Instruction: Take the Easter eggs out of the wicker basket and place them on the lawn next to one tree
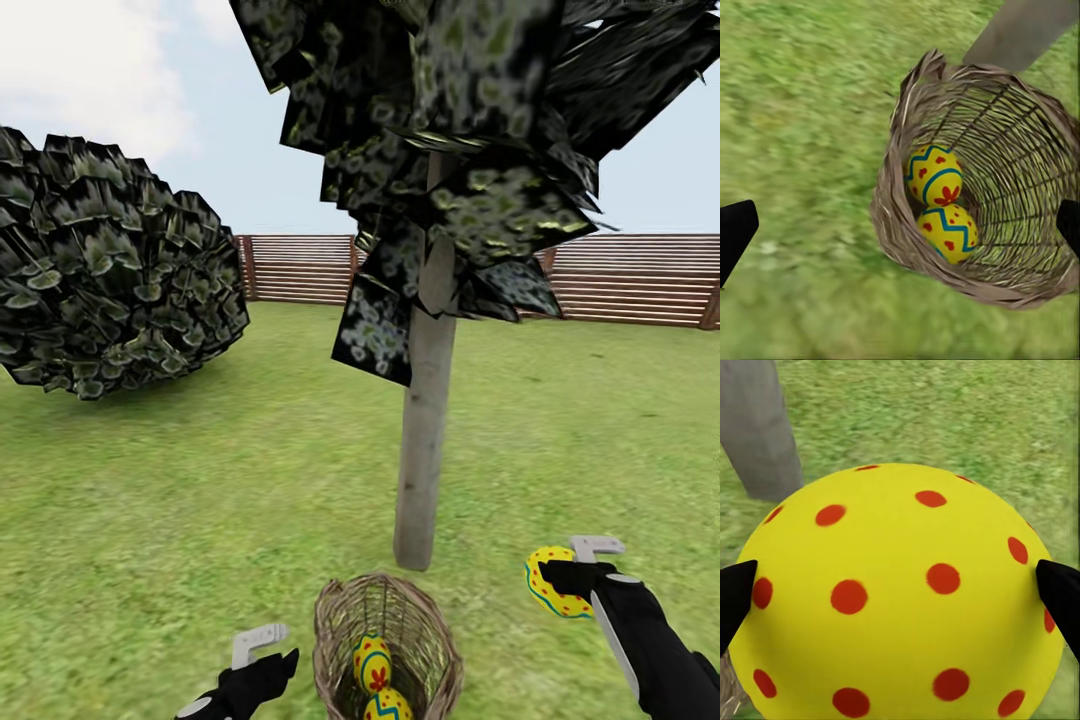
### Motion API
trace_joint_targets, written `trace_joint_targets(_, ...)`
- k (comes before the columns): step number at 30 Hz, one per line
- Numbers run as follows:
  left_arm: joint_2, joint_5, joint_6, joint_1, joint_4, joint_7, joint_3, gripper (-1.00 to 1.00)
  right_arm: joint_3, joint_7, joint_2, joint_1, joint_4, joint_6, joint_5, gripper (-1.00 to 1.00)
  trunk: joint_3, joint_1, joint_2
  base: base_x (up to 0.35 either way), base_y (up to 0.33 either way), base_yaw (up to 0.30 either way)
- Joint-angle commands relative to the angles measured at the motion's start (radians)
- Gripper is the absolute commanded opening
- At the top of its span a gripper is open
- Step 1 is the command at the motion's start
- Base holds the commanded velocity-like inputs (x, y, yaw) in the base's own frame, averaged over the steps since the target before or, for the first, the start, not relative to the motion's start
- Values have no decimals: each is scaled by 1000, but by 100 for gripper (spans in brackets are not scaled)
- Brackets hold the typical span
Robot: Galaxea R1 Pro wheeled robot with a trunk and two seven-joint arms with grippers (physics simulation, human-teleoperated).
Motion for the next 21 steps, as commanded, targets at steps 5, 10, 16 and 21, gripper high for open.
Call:
trace_joint_targets(5, 0, 11, 5, 0, -2, 9, -2, 100, 0, 7, 0, -1, 3, 5, 7, -100, 15, -19, 35, 0, -294, 0)
trace_joint_targets(10, 0, 12, 7, -1, -3, 7, -3, 100, 0, 7, 1, -1, 4, 5, 7, -100, 30, -38, 70, 0, -294, 0)
trace_joint_targets(16, 0, 11, 11, -1, -3, 12, -3, 100, 0, 7, 2, -1, 5, 5, 7, -100, 49, -61, 112, 0, -294, 0)
trace_joint_targets(21, 7, 11, 15, 3, -9, 16, 10, 100, -3, 15, -6, -6, 40, 5, 4, -100, 61, -77, 139, 9, -155, 0)
